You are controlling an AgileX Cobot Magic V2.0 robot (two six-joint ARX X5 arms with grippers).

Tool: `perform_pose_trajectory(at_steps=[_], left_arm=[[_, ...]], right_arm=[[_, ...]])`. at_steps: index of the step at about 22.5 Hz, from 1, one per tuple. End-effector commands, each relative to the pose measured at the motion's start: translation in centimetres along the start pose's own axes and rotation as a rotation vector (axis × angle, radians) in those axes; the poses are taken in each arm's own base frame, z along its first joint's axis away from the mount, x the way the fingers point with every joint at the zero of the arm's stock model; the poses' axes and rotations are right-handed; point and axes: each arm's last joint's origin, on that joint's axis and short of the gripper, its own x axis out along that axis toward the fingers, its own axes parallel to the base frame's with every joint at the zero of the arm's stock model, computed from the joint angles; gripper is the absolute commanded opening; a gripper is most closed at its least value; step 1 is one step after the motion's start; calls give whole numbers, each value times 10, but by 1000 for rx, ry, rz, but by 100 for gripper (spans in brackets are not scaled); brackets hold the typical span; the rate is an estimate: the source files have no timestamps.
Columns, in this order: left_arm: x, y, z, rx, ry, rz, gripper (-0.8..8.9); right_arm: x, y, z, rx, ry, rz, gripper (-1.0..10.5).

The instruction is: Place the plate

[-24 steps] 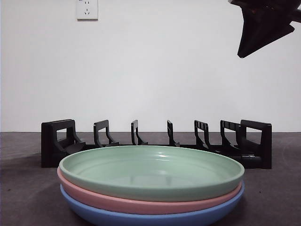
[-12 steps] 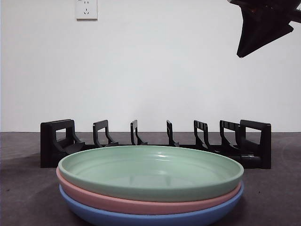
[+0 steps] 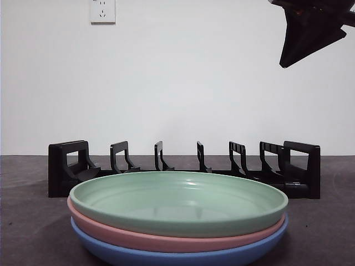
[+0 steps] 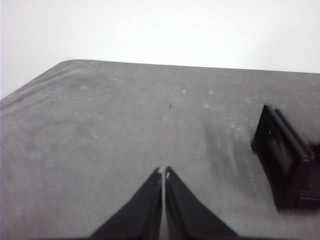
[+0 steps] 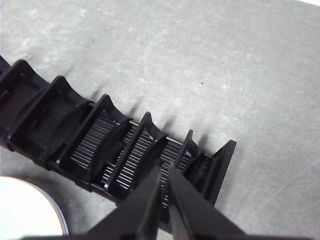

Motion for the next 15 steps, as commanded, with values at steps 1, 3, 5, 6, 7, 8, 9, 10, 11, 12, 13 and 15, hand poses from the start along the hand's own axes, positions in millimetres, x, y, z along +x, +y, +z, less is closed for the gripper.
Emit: perform_pose_trajectory(at_steps=[1, 3, 5, 6, 7, 8, 9, 10, 11, 12, 13, 15], left_arm=[[0, 0, -5, 25, -8, 4, 7], [0, 0, -4, 24, -19, 3, 7], [0, 0, -4, 24, -18, 0, 7], [0, 0, -4, 24, -17, 0, 7], [0, 0, -4, 24, -16, 0, 7], [0, 0, -4, 24, -16, 0, 7], [0, 0, -4, 24, -17, 0, 7], [0, 0, -4, 24, -17, 0, 7], [0, 0, -4, 24, -16, 0, 7], [0, 0, -4, 24, -16, 0, 7], [0, 0, -4, 24, -17, 0, 7], [0, 0, -4, 24, -16, 0, 7]], right_arm=[[0, 1, 5, 3, -16, 3, 21], [0, 1, 5, 3, -19, 3, 21], [0, 1, 5, 3, -20, 3, 21], [0, 1, 5, 3, -20, 3, 21], [0, 1, 5, 3, -20, 3, 21], [0, 1, 5, 3, -20, 3, 21], [0, 1, 5, 3, -20, 3, 21], [0, 1, 5, 3, -20, 3, 21], [0, 1, 5, 3, -20, 3, 21], [0, 1, 5, 3, -20, 3, 21], [0, 1, 5, 3, -20, 3, 21], [0, 1, 5, 3, -20, 3, 21]])
